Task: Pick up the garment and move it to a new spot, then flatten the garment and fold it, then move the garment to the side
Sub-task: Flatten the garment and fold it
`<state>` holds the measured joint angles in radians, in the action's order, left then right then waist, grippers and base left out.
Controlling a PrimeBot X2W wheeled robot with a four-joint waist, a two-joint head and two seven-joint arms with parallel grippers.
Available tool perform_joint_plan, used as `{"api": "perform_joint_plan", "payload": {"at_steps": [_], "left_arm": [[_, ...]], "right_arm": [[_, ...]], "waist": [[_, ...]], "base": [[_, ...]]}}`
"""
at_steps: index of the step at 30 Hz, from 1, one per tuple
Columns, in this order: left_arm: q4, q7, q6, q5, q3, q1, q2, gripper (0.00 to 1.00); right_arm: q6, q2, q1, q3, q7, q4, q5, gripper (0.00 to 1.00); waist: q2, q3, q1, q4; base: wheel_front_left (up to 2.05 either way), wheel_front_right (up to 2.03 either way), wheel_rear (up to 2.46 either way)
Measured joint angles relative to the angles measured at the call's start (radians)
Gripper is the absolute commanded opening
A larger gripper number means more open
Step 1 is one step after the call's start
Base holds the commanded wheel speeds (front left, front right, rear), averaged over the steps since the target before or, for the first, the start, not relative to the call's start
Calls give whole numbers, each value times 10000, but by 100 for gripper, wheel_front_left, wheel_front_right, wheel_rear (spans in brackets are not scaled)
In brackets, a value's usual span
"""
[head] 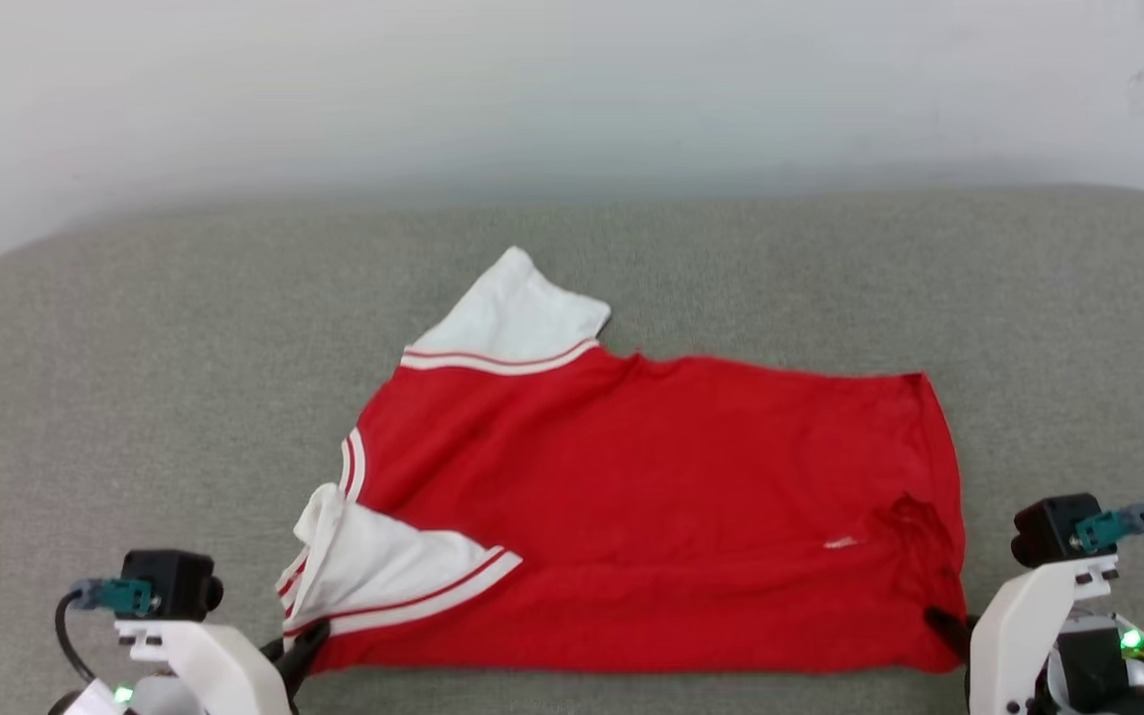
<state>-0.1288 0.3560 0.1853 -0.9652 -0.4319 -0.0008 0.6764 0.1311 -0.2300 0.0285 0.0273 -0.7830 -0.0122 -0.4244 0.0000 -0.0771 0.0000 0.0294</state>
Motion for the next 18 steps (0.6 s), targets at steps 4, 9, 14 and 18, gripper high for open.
{"api": "perform_joint_plan", "payload": {"at_steps": [4, 9, 14, 18], "left_arm": [[-276, 17, 295, -150, 140, 639, 182, 0], [-483, 31, 612, -451, 314, 1423, 347, 0], [-88, 58, 594, -786, 236, 1851, 104, 0], [579, 6, 324, -924, 104, 1792, -186, 0]], "right_arm": [[0, -88, -464, 44, -88, 236, -81, 0], [0, -44, -1145, 13, -178, 690, -153, 0], [0, 182, -1770, -117, -77, 606, -102, 0], [0, 453, -2083, -245, 299, 238, 33, 0]], "waist": [[0, 531, -1, -26], [0, 902, -2, -113], [0, 894, -3, -173], [0, 811, -2, -245]], "base": [[0, 0, 0], [0, 0, 0], [0, 0, 0], [0, 0, 0]]}}
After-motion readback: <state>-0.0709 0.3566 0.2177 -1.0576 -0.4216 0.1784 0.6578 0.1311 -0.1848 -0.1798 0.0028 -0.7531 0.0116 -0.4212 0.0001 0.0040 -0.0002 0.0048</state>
